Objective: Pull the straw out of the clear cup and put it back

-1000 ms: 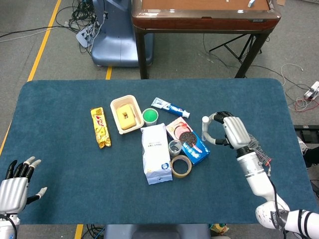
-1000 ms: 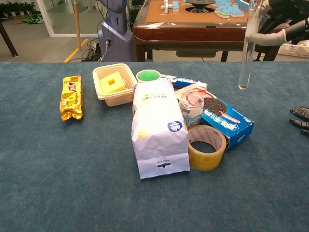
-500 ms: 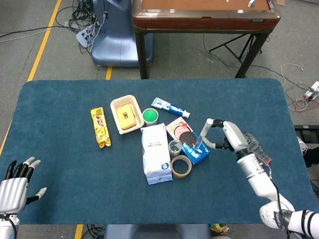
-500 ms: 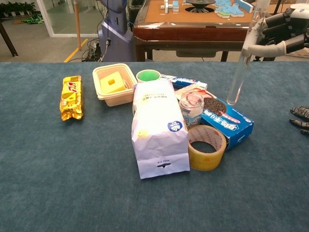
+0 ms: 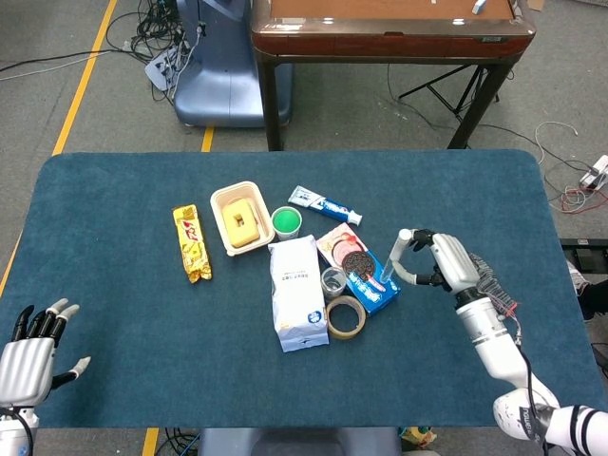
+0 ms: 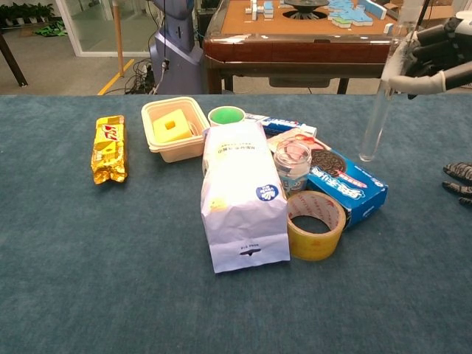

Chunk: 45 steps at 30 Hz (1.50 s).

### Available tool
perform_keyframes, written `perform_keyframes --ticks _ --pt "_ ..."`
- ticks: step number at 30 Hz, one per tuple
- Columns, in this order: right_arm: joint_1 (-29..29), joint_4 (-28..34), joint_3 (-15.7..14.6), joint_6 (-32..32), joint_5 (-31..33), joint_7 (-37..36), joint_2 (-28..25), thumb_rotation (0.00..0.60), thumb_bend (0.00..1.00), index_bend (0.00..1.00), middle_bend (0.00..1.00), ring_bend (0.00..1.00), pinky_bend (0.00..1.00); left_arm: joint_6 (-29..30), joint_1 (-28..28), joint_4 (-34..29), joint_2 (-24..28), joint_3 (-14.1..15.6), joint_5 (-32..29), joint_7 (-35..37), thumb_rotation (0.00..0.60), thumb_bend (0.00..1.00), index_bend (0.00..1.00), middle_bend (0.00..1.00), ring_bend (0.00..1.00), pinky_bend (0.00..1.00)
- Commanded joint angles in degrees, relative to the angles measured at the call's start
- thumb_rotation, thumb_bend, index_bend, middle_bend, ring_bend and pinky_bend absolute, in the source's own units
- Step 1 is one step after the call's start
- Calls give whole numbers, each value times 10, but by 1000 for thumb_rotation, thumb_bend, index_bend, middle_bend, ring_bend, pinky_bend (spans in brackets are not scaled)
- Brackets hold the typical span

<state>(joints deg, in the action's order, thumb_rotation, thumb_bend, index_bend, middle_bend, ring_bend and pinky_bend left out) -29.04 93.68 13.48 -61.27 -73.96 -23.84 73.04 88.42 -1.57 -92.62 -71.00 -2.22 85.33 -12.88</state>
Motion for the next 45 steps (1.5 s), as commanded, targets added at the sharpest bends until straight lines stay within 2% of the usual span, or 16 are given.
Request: perform_keyframes --ticks 1,9,14,22,24,26,31,37,40,45 --pt "8 4 0 24 -15 -98 -18 600 521 613 514 396 404 -1 -1 0 0 0 0 -1 600 173 190 122 155 31" --pt "14 -95 -16 -76 -84 51 35 600 521 617 514 396 404 -2 -2 -3 0 0 0 -4 600 174 190 122 155 31" --pt "15 -95 -18 -75 -82 22 41 600 521 618 515 396 404 -2 -2 -5 0 0 -1 -6 600 173 190 122 155 31" --pt "8 -47 -27 -19 -86 -160 6 600 519 618 514 396 404 -2 -2 -9 3 1 -1 -8 600 173 190 122 155 31" --pt "7 -50 -29 -16 -90 -174 2 600 519 618 515 396 404 -2 -2 -9 3 1 -1 -9 600 173 190 123 155 31" --pt "7 -62 -30 -23 -94 -159 4 600 519 618 515 396 404 -3 -2 -10 3 2 -2 -9 600 174 190 123 155 31" --pt "12 -121 -29 -79 -110 -30 39 600 519 618 514 396 404 -4 -3 -11 3 2 -3 -11 600 173 190 122 155 31" --pt "13 -189 -31 -138 -142 81 74 600 519 620 514 396 404 -6 -5 -13 3 1 -4 -15 600 173 190 122 155 31" --pt "13 -192 -34 -138 -140 69 82 600 519 622 518 396 404 -7 -5 -14 3 1 -4 -17 600 174 189 122 155 31" --pt "12 -145 -35 -104 -118 -32 68 600 519 622 519 396 404 -7 -6 -15 3 1 -5 -17 600 174 190 122 155 31"
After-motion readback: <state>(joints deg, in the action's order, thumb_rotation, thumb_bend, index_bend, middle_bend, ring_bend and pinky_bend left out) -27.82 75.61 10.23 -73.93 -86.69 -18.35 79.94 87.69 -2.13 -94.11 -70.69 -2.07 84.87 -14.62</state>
